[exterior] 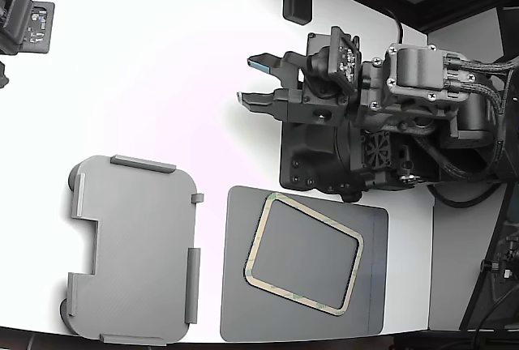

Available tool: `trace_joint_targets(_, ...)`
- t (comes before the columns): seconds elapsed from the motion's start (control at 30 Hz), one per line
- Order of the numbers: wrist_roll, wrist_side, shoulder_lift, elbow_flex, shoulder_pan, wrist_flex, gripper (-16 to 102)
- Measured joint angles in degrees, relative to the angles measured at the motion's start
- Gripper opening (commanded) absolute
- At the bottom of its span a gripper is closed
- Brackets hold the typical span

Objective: Grab top frame and put it into gray box.

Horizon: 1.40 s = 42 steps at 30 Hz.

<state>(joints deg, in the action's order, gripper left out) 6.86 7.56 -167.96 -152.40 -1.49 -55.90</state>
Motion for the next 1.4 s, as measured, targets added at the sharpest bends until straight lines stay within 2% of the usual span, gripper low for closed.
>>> trace_joint_targets(0.13,1.0,1.5,0.0,0.0,0.0,0.0,100)
trace_joint_targets(0.63,0.0,0.4,0.0,1.7,0.0,0.0,97)
trace_joint_targets(0.7,-0.5,0.0,1.1,3.3,-0.4,0.0,93)
trace_joint_targets(0.77,-1.6,1.1,3.5,6.0,-1.8,0.4,99)
trace_joint_targets(0.93,-10.6,-0.3,9.3,13.0,-2.7,2.2,100)
trace_joint_targets(1.1,-27.1,0.0,17.7,22.0,-5.5,-1.6,100)
trace_joint_targets(1.17,-35.1,-0.1,21.1,26.0,-7.5,-3.2,93)
trace_joint_targets(1.4,-60.4,-3.8,30.8,38.7,-14.6,-12.0,85)
